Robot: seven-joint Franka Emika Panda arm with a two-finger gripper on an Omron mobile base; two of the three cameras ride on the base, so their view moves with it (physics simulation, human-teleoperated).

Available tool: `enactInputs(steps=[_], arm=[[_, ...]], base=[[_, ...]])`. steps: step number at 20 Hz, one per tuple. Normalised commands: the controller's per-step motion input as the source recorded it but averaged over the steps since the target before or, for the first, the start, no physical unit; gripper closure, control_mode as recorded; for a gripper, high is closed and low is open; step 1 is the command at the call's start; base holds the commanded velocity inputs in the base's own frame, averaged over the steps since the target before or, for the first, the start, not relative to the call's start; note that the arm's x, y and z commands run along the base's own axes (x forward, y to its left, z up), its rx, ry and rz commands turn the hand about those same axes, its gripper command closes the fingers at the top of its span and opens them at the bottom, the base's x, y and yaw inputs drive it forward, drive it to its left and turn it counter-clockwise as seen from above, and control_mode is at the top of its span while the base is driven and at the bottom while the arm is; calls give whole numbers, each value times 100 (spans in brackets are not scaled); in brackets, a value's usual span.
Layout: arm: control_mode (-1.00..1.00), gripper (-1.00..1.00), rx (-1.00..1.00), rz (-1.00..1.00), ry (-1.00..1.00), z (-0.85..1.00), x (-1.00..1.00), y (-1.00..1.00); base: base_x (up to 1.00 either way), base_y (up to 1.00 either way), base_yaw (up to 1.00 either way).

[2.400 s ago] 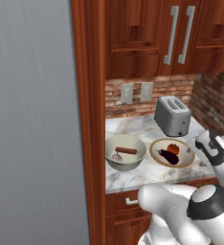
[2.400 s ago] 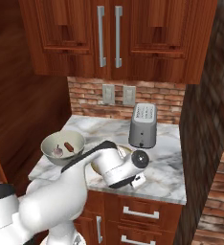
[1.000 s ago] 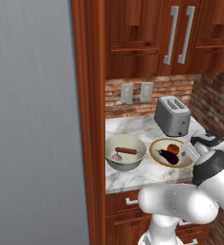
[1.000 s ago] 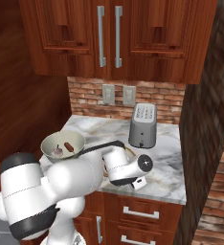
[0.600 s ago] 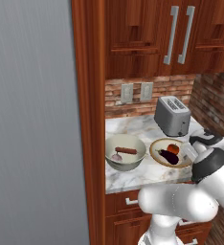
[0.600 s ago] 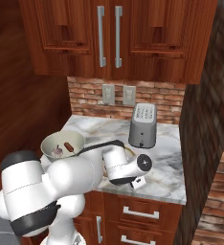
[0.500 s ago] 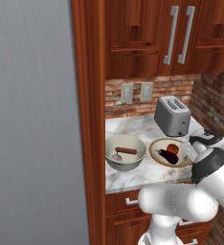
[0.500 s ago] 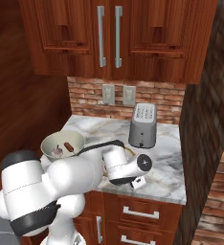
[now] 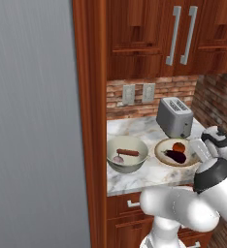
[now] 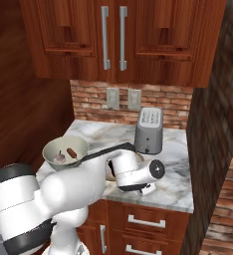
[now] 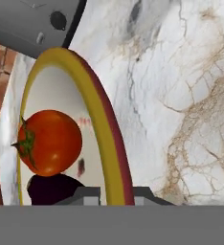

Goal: Place the bowl containing the tomato and eggplant in the microwave. Close the microwave door and press the start button to microwave the meal.

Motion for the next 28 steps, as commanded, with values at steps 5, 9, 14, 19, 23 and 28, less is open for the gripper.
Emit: enactInputs(steps=[5,9,14,19,23,28], arm=[[-100,100,15,-2,-18,78,-27,-6],[-100,100,15,0,-12,79,-35,0],[-100,100,3,1,-1,60,-30,22],[-100,100,0,8,-1,35,-25,65],[-100,100,1,9,-12,4,-18,69],[-100,100,3,11,-13,8,-10,73]], base=[[0,0,0],[0,0,0],[0,0,0],[0,0,0],[0,0,0],[0,0,0]])
